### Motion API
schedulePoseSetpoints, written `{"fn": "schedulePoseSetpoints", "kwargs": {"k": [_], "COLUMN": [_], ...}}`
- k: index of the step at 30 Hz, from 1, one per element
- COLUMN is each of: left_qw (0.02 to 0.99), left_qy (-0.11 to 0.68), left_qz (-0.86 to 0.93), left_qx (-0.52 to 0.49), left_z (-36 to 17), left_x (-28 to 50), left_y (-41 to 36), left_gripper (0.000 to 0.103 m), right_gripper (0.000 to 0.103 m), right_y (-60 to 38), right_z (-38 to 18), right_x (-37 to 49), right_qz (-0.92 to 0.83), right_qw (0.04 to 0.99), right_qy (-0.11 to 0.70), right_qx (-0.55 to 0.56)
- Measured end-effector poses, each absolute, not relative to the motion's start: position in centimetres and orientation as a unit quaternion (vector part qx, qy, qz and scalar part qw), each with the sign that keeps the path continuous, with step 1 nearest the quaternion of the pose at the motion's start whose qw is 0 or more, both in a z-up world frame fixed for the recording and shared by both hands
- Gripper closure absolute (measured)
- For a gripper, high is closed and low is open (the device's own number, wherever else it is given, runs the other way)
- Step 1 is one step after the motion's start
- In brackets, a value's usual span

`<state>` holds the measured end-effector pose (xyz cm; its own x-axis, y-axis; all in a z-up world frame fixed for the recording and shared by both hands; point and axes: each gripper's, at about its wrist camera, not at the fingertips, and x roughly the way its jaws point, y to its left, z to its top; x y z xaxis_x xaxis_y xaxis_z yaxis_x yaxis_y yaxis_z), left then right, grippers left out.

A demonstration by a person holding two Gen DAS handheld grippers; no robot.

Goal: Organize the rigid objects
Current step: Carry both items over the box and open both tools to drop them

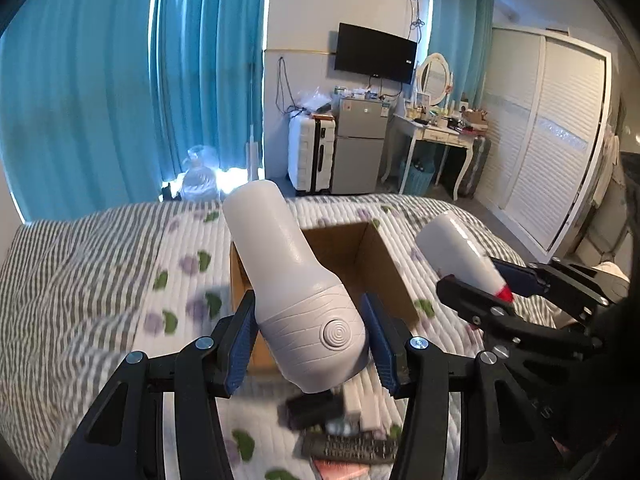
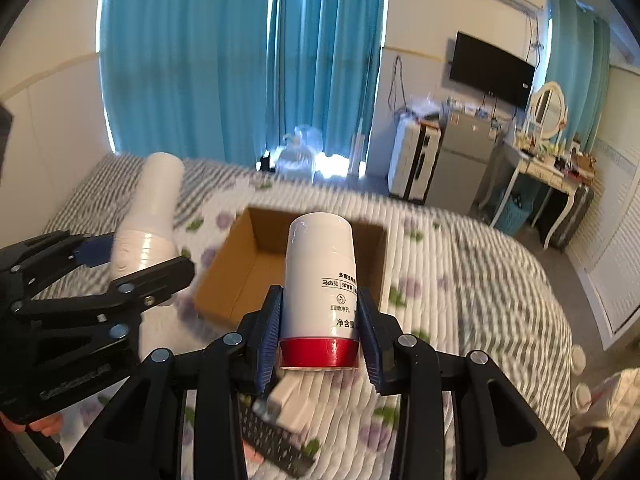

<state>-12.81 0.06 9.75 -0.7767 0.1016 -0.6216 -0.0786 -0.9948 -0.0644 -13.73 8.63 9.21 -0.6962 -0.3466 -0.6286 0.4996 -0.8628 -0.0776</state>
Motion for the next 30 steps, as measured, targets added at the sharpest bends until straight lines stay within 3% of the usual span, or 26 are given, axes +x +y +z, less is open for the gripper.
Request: {"fn": "schedulePoseSetpoints", "kwargs": {"k": [8,16,21,25,27,30], "left_qw": [0.064,0.065,0.070,0.069,0.058,0.051], "left_qy": [0.014,0.028,0.027,0.018,0.014,0.004], "left_qz": [0.936,0.907,0.901,0.903,0.906,0.918], "left_qx": [-0.345,-0.416,-0.427,-0.424,-0.418,-0.393], "left_z": [7.2,-1.6,-4.1,-4.3,-3.7,-2.2], "left_x": [-22.7,-27.3,-27.5,-27.6,-27.6,-26.8], "left_y": [1.3,2.1,1.9,2.1,1.9,1.4], "left_gripper": [0.051,0.051,0.051,0.047,0.034,0.032], "right_gripper": [0.068,0.067,0.067,0.067,0.067,0.067], "right_y": [7.2,6.8,7.3,7.6,7.7,7.5], "right_z": [9.8,3.5,0.0,-1.1,-1.0,-0.6], "right_x": [-20.7,-27.9,-29.7,-30.1,-29.9,-29.8], "right_qz": [-0.916,-0.900,-0.891,-0.888,-0.888,-0.888], "right_qw": [0.223,0.220,0.223,0.227,0.227,0.230], "right_qy": [0.113,0.102,0.096,0.095,0.091,0.090], "right_qx": [0.315,0.362,0.383,0.389,0.389,0.388]}}
